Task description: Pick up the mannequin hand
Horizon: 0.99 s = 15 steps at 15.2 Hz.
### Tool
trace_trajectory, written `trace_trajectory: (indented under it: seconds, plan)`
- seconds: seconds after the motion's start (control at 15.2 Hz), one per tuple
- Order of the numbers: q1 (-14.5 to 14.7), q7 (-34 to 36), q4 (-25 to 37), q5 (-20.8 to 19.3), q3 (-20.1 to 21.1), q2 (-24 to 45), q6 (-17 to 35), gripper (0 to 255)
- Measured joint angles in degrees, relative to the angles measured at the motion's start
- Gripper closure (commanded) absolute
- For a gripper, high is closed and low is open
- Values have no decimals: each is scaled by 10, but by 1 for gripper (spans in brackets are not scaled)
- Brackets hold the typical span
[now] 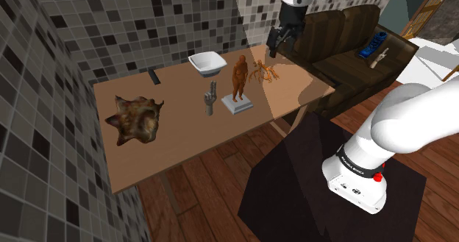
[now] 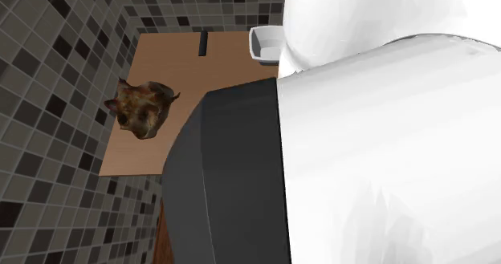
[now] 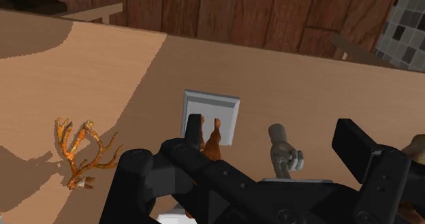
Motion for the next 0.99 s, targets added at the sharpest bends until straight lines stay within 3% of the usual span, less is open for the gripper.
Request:
trace_trajectory:
  seconds: [0.59,0.99]
  plan:
    - [-2,109,44,-11,46,190,131,0]
    - [-2,181,118,-39,62,328,182,0]
